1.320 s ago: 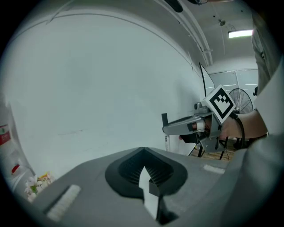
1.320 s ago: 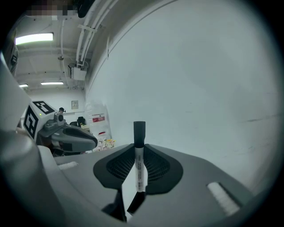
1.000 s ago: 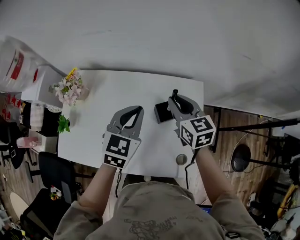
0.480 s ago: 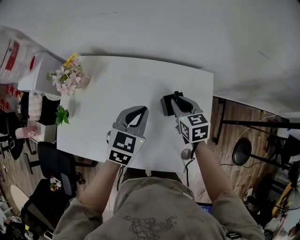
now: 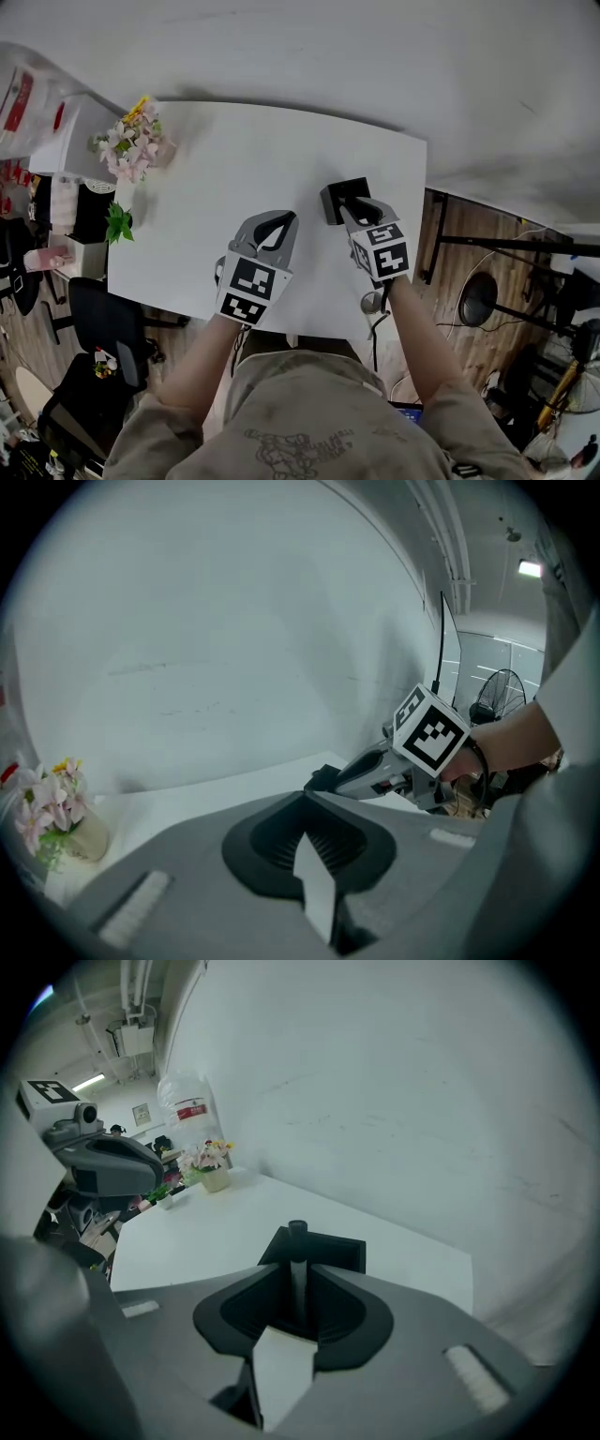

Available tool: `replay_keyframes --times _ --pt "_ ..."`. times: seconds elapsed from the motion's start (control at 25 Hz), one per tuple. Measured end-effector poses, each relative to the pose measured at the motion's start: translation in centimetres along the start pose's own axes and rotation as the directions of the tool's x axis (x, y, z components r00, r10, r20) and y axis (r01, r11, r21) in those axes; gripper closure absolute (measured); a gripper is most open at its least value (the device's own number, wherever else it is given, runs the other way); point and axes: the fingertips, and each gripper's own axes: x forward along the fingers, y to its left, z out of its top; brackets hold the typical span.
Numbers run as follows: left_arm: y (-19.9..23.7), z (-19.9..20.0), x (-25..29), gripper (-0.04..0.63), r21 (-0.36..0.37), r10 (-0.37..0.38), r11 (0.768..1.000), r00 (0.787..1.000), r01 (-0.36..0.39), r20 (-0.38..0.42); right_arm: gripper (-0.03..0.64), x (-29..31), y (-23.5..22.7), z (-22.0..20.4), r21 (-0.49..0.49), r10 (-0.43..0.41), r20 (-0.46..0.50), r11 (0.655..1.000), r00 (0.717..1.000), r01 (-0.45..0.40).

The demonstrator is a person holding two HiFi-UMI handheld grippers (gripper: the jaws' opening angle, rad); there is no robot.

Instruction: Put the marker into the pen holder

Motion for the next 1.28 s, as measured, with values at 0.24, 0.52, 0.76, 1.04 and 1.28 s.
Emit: replay_keyframes --times 0.24,0.52,0.76,1.04,1.28 --pt "0.2 0.7 -1.4 0.594 0.015 0.007 1.000 1.000 -0.007 0.015 0.465 -2.4 0.0 2.6 0.021 -0.029 0.090 0.999 0.996 0.027" --pt "1.4 4.4 -4.1 0.594 0.073 0.048 0.996 0.995 -0.054 0.083 0.494 -8.8 0.9 8.3 0.091 -0.009 0.273 0.996 0.962 -0.016" --pt "1.5 8.5 -7.0 0.594 0.138 0.056 0.987 0.986 -0.078 0.157 0.549 -15.8 2.0 12.9 0.057 -0.029 0.432 0.998 0.901 0.005" --pt "0.5 12.4 -10.3 0.594 0.177 0.077 0.976 0.967 -0.123 0.244 0.588 -22.4 3.5 14.4 0.013 -0.032 0.538 0.999 0.842 0.029" --pt "-1.8 13.1 -12.9 0.594 0.177 0.052 0.978 0.953 -0.109 0.297 0.588 -26.0 4.9 13.9 -0.019 -0.045 0.576 0.997 0.817 0.068"
